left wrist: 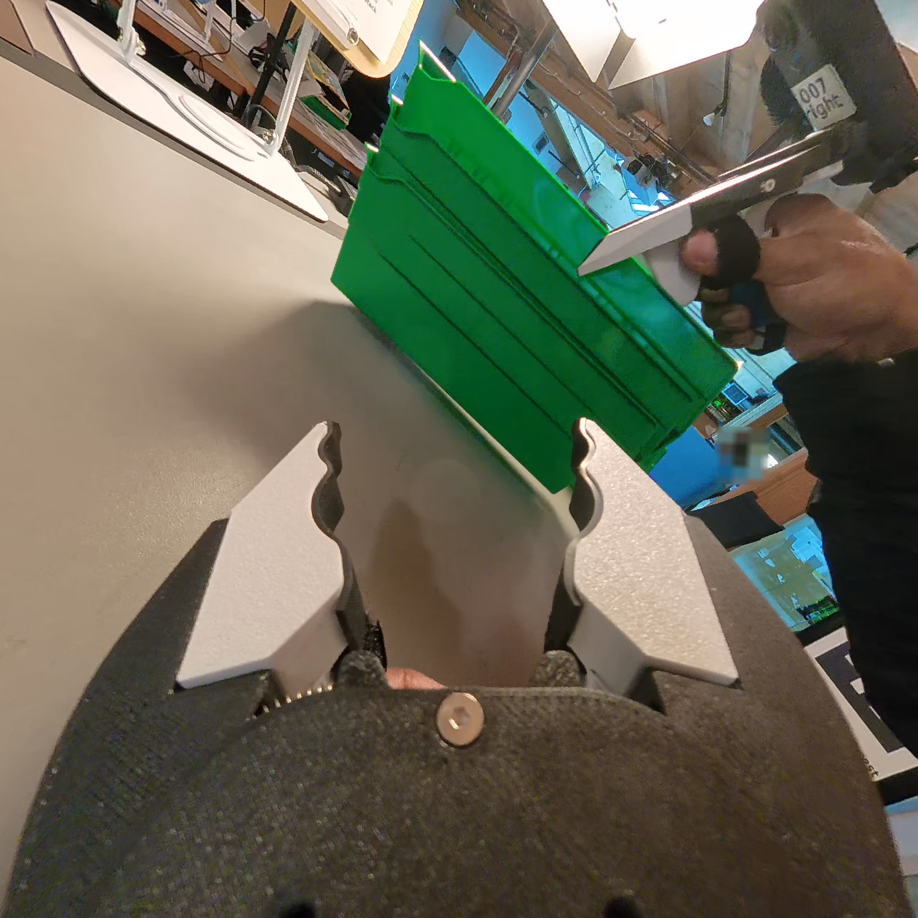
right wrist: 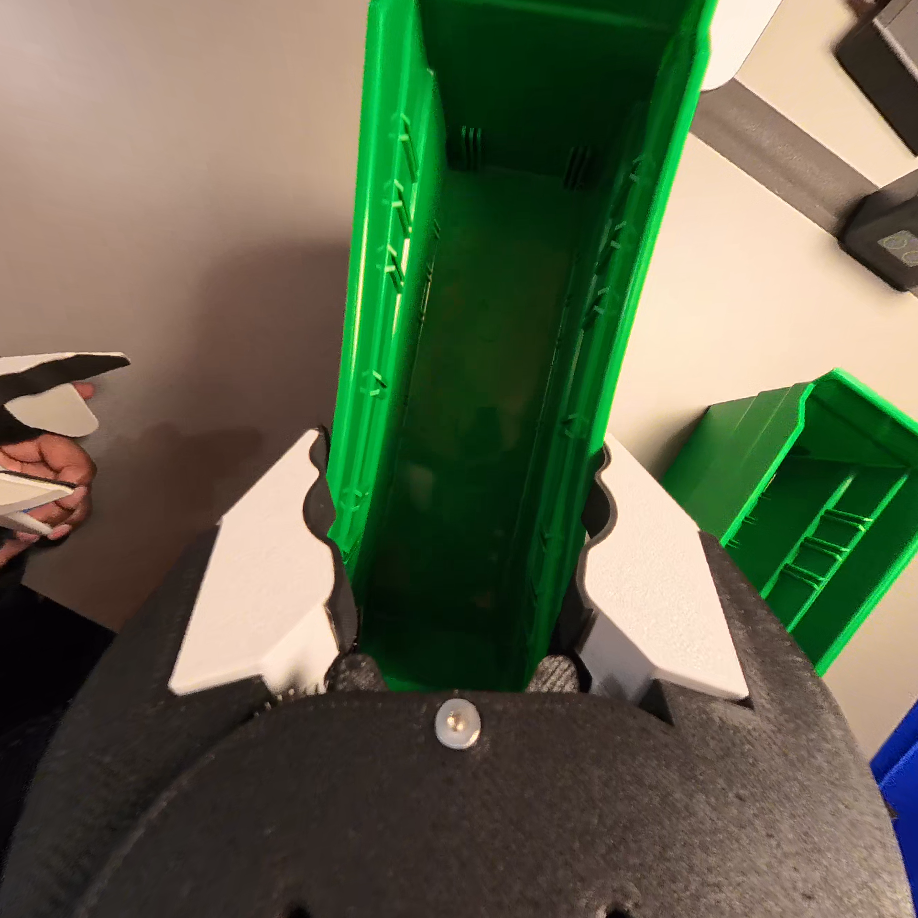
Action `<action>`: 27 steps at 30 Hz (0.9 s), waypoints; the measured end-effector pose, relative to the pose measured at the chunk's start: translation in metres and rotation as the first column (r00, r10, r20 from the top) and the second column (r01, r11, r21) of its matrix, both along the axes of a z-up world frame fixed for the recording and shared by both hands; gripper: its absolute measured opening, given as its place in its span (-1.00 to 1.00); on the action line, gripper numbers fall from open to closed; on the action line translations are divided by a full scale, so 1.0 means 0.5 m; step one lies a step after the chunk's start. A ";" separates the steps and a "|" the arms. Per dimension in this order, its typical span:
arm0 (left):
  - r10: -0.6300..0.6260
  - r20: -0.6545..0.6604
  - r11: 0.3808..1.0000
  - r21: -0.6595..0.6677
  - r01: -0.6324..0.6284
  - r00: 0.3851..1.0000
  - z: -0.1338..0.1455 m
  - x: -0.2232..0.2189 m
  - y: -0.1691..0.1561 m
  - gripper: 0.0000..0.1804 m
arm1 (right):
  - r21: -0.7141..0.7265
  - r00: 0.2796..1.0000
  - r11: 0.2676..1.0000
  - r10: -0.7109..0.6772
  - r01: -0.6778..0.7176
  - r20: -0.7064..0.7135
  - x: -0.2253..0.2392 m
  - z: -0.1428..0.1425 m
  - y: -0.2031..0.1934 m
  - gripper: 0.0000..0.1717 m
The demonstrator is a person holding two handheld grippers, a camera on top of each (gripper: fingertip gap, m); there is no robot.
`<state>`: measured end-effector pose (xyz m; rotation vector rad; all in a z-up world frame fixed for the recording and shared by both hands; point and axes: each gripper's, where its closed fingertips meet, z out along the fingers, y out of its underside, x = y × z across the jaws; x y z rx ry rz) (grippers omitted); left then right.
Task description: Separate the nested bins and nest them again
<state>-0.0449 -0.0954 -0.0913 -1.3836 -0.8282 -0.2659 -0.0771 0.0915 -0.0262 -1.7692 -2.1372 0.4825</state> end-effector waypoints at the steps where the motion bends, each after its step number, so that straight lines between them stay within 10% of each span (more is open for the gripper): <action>1: 0.001 -0.001 1.000 0.001 -0.001 1.000 0.001 0.000 0.000 0.02 | -0.010 1.000 1.000 -0.008 0.007 -0.012 -0.001 0.006 -0.001 0.19; 27: 0.002 -0.003 1.000 0.004 -0.002 1.000 0.001 -0.001 -0.001 0.02 | -0.053 0.996 0.999 -0.013 0.009 -0.091 0.008 0.093 -0.014 0.23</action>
